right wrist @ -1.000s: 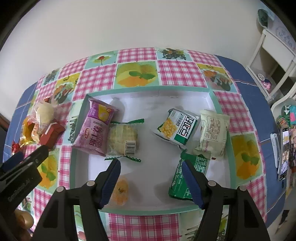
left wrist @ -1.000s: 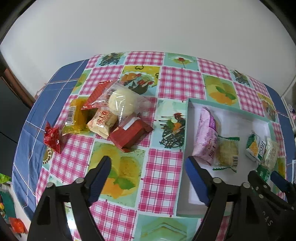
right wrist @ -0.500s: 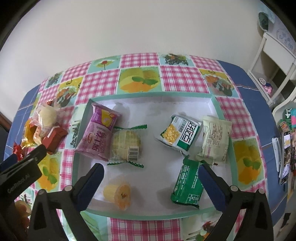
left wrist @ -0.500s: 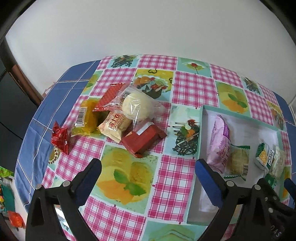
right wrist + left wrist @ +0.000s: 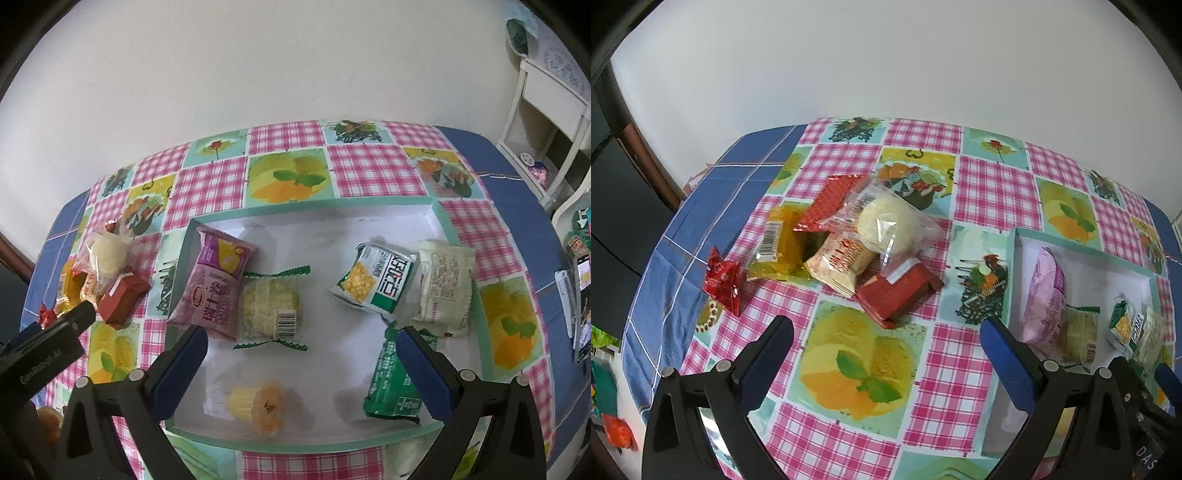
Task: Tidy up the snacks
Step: 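Move both open tools back over the snack pile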
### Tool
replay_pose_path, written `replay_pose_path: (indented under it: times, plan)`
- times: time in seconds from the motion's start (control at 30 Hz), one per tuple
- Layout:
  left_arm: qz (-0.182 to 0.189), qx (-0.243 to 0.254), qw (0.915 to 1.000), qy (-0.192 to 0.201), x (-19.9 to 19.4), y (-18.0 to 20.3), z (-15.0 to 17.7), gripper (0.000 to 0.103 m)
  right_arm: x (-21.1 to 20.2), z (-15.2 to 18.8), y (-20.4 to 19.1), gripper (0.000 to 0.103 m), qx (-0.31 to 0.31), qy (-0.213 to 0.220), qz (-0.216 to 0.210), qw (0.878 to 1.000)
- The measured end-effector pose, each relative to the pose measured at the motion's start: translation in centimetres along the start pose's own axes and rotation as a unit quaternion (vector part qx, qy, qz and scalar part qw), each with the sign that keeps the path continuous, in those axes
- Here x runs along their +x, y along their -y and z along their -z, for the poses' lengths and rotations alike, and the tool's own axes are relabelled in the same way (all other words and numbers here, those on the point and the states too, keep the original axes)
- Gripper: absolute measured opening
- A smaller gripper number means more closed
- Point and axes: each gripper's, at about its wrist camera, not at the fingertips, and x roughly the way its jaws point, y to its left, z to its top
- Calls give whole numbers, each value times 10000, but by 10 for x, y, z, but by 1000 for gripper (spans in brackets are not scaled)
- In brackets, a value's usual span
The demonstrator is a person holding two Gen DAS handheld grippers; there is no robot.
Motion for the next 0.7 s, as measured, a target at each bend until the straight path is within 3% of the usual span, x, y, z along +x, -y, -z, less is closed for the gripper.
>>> replay_pose_path:
  times: [0.7]
  plan:
    - [-267,-456,9982,277,12,-70,-24,101,13,-2,-68,103,56,-47,-811,9967]
